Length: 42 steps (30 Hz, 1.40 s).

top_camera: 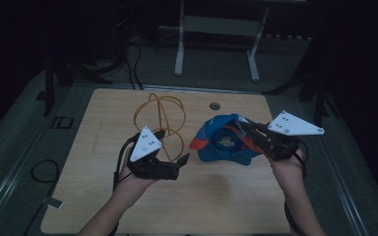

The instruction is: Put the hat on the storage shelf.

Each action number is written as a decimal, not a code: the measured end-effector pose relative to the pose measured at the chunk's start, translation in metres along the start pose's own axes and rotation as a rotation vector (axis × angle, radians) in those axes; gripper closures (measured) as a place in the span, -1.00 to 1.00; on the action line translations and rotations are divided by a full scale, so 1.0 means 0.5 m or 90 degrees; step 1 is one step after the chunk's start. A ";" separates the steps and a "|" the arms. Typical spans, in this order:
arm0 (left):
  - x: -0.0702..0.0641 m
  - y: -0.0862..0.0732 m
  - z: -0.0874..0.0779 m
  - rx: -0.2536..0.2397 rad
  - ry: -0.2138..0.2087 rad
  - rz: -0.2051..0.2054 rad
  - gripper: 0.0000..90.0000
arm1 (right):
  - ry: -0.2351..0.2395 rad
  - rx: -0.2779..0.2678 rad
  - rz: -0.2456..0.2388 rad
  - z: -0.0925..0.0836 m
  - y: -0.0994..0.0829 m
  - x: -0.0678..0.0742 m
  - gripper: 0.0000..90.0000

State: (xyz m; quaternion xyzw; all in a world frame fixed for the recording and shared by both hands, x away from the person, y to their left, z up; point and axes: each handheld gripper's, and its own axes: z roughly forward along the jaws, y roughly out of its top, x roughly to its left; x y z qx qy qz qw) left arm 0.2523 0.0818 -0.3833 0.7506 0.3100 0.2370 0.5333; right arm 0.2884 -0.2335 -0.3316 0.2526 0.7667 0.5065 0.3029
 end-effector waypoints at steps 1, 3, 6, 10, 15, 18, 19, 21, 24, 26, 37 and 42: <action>-0.003 0.003 0.008 0.002 -0.003 0.002 -0.85 | 0.005 0.000 0.000 0.001 0.000 0.002 0.96; -0.008 0.008 0.020 0.001 -0.006 0.006 -0.83 | 0.005 0.003 -0.006 0.003 0.000 0.007 0.96; -0.014 0.015 0.039 0.002 -0.009 0.015 -0.73 | 0.014 0.004 -0.005 0.006 -0.002 0.012 0.96; -0.016 0.021 0.069 0.017 -0.022 0.026 -0.62 | 0.024 0.006 -0.005 0.014 -0.010 0.023 0.96; -0.020 0.025 0.099 0.028 -0.072 0.018 -0.28 | 0.041 0.008 -0.009 0.021 -0.019 0.038 0.96; -0.023 0.026 0.112 0.034 -0.079 0.015 -0.10 | 0.045 0.009 -0.011 0.023 -0.023 0.044 0.96; -0.023 0.027 0.114 0.033 -0.082 0.012 -0.08 | 0.046 0.010 -0.013 0.024 -0.024 0.044 0.96; -0.023 0.028 0.115 0.031 -0.074 0.011 0.03 | 0.052 0.013 -0.009 0.025 -0.029 0.048 0.96; -0.022 0.030 0.115 0.033 -0.054 0.016 0.28 | 0.057 0.017 -0.012 0.026 -0.034 0.050 0.96; -0.022 0.031 0.117 0.036 -0.045 0.013 0.39 | 0.059 0.016 -0.011 0.026 -0.035 0.051 0.96; -0.039 0.041 0.116 0.030 -0.003 0.051 0.99 | 0.085 0.008 -0.001 0.010 -0.051 0.072 0.95; -0.044 0.046 0.109 0.015 -0.001 0.058 1.00 | 0.109 -0.002 0.008 0.001 -0.063 0.083 0.94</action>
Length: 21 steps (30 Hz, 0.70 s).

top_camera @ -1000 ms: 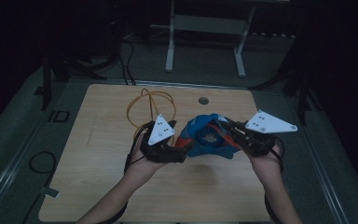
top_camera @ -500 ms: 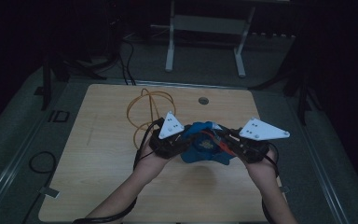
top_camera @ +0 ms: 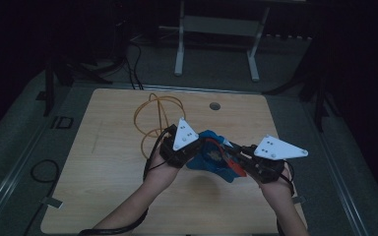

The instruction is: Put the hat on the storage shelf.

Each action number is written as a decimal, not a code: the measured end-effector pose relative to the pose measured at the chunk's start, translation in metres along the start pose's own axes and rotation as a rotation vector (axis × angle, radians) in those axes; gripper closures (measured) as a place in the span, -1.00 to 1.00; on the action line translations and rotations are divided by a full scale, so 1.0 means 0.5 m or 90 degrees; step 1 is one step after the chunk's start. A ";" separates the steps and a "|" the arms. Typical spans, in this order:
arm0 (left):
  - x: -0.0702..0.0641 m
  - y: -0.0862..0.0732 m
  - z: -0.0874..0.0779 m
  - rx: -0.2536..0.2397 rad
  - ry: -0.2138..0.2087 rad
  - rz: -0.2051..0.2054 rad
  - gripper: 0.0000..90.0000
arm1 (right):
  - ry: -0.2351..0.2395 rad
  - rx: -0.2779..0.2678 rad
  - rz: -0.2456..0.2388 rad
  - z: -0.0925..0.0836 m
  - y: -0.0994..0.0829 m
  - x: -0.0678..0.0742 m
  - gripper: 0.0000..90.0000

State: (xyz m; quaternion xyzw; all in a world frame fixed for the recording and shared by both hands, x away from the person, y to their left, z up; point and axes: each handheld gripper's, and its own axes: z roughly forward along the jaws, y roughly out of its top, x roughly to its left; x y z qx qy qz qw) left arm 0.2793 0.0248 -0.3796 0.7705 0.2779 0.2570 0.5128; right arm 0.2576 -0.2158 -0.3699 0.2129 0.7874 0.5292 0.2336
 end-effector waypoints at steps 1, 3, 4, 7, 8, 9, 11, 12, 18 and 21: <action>0.000 0.000 0.000 0.000 0.000 0.000 1.00 | 0.000 0.000 0.000 0.000 0.000 0.000 0.94; -0.003 0.002 -0.002 -0.005 -0.002 0.003 1.00 | 0.012 -0.006 0.003 -0.002 -0.005 0.006 0.93; -0.004 0.003 -0.003 -0.005 -0.004 0.005 1.00 | 0.010 -0.008 0.002 -0.003 -0.006 0.008 0.93; -0.003 0.005 -0.006 -0.015 -0.015 0.002 1.00 | 0.018 -0.015 0.004 -0.008 -0.008 0.012 0.86; -0.003 0.006 -0.008 -0.023 -0.017 0.007 1.00 | 0.018 -0.017 0.002 -0.010 -0.008 0.014 0.81; -0.002 0.006 -0.010 -0.027 -0.025 0.007 1.00 | 0.024 -0.018 0.002 -0.014 -0.007 0.018 0.75; 0.001 0.004 -0.015 -0.044 -0.046 0.007 0.99 | 0.028 -0.023 0.005 -0.020 -0.006 0.025 0.64; 0.003 0.004 -0.016 -0.047 -0.049 0.011 0.99 | 0.042 -0.022 0.007 -0.025 -0.004 0.030 0.58; 0.014 -0.002 -0.030 -0.072 -0.075 0.027 0.99 | 0.070 -0.038 -0.010 -0.058 0.005 0.048 0.29; 0.023 -0.008 -0.042 -0.104 -0.106 0.039 0.99 | 0.051 -0.041 -0.015 -0.070 0.000 0.049 0.27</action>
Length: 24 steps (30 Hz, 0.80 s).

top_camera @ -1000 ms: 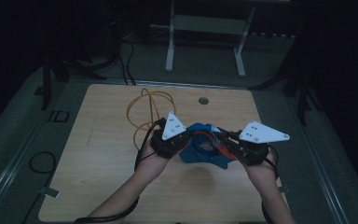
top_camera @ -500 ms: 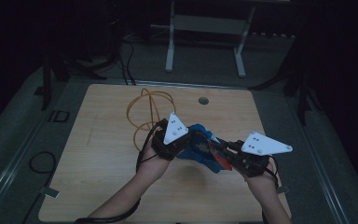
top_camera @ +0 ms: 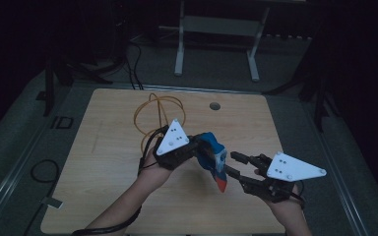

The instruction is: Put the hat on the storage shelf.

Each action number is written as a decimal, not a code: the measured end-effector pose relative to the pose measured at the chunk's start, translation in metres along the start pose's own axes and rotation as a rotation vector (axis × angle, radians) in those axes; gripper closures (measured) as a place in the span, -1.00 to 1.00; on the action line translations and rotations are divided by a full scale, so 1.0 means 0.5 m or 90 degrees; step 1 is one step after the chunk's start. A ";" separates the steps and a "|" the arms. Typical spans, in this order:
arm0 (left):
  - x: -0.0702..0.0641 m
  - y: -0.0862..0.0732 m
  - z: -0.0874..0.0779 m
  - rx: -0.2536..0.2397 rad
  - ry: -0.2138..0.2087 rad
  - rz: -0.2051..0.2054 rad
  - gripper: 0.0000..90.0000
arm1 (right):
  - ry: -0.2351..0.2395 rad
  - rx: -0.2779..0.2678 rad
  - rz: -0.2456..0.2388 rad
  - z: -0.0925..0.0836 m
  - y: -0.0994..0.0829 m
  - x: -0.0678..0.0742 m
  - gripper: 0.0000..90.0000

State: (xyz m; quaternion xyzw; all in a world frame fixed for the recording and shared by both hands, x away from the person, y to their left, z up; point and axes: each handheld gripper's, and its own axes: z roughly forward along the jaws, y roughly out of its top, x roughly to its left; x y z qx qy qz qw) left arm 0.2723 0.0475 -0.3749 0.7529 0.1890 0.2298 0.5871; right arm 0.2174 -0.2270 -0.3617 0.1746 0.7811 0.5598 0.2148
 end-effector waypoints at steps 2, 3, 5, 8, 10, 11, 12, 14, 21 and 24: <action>0.002 -0.002 -0.005 -0.013 -0.015 0.004 0.99 | -0.005 0.001 -0.002 -0.003 -0.008 -0.001 0.26; 0.005 -0.003 -0.011 -0.016 -0.033 0.001 0.99 | -0.007 0.004 -0.004 -0.003 -0.012 -0.001 0.26; 0.006 -0.005 -0.017 -0.023 -0.054 0.009 0.99 | -0.009 0.010 -0.001 -0.001 -0.021 -0.005 0.26; 0.003 -0.005 -0.019 -0.017 -0.081 0.018 0.99 | -0.007 0.015 0.003 0.007 -0.028 -0.007 0.26; 0.001 -0.005 -0.020 -0.014 -0.102 0.018 0.99 | 0.000 0.019 0.001 0.015 -0.031 -0.006 0.26; -0.001 -0.005 -0.020 -0.012 -0.099 0.017 0.99 | 0.002 0.020 0.001 0.018 -0.031 -0.005 0.26; -0.002 -0.004 -0.019 -0.007 -0.105 0.021 0.99 | 0.005 0.021 0.002 0.021 -0.032 -0.004 0.26; -0.005 -0.003 -0.019 -0.011 -0.119 0.018 0.99 | 0.026 0.020 0.004 0.027 -0.033 0.000 0.26; -0.005 0.003 -0.025 -0.029 -0.167 0.016 0.99 | 0.057 0.024 -0.005 0.027 -0.034 0.011 0.21; 0.000 0.001 -0.028 -0.032 -0.170 0.010 0.99 | 0.047 0.029 -0.011 0.023 -0.035 0.009 0.21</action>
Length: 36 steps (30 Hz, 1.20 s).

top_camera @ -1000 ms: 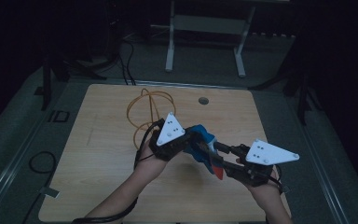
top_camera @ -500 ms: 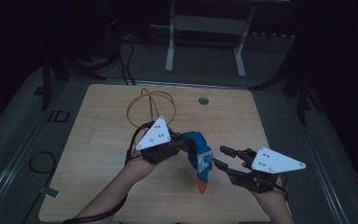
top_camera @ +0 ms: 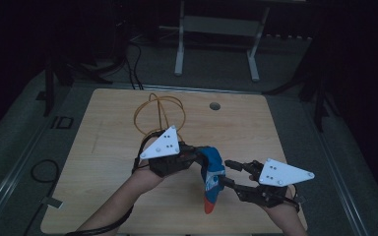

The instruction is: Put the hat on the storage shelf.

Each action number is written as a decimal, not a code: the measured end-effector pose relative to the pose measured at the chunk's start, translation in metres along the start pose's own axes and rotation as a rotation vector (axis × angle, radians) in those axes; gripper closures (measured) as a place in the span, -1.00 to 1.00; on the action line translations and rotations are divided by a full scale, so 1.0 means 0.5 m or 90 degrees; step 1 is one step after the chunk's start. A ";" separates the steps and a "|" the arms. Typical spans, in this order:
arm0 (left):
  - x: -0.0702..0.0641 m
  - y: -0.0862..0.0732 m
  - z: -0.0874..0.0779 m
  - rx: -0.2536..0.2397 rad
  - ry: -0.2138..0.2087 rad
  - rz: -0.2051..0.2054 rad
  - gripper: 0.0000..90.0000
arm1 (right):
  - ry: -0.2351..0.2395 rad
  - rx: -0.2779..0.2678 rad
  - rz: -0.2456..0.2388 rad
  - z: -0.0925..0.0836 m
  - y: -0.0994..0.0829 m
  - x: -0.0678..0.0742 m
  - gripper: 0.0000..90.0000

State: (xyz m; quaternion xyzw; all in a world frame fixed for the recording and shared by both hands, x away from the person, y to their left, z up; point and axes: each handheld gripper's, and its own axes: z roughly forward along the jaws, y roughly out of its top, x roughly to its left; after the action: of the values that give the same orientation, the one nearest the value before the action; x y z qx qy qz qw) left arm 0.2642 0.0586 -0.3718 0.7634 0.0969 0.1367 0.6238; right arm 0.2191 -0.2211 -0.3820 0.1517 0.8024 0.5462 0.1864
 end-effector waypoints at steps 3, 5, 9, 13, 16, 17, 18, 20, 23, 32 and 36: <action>0.001 -0.002 0.000 -0.005 -0.005 -0.004 0.99 | 0.003 0.008 0.007 0.007 -0.005 -0.004 0.21; 0.002 -0.002 -0.001 -0.010 -0.010 -0.008 0.99 | 0.013 0.012 0.010 0.015 -0.006 -0.003 0.20; 0.012 -0.006 -0.008 -0.010 -0.008 -0.013 0.99 | 0.028 0.011 0.004 0.014 -0.003 0.004 0.17; 0.024 -0.015 -0.017 -0.011 -0.006 -0.025 0.99 | 0.033 -0.001 0.002 -0.001 0.005 0.005 0.17; 0.030 -0.020 -0.023 -0.013 -0.007 -0.031 0.99 | 0.024 -0.014 0.000 -0.018 0.010 0.002 0.18; 0.032 -0.021 -0.024 -0.014 -0.011 -0.036 0.99 | 0.020 -0.016 0.000 -0.021 0.011 0.000 0.19; 0.032 -0.021 -0.026 -0.016 -0.014 -0.033 0.99 | 0.016 -0.019 0.000 -0.026 0.012 -0.002 0.22; 0.030 -0.020 -0.027 -0.015 -0.019 -0.030 0.99 | 0.003 -0.018 0.000 -0.030 0.012 -0.009 0.24; 0.026 -0.015 -0.026 -0.016 -0.028 -0.019 0.99 | -0.003 -0.011 -0.002 -0.024 0.009 -0.016 0.28; 0.002 -0.002 -0.016 -0.030 -0.056 0.002 0.99 | 0.026 0.003 0.000 0.012 0.006 -0.013 0.26; -0.002 0.000 -0.012 -0.029 -0.060 0.005 0.99 | 0.036 0.004 -0.004 0.016 0.009 -0.009 0.26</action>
State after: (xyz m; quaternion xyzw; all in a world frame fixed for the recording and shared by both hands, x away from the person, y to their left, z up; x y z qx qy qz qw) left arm 0.2610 0.0639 -0.3705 0.7551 0.0617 0.1052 0.6442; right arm 0.2269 -0.2148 -0.3799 0.1342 0.8097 0.5469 0.1650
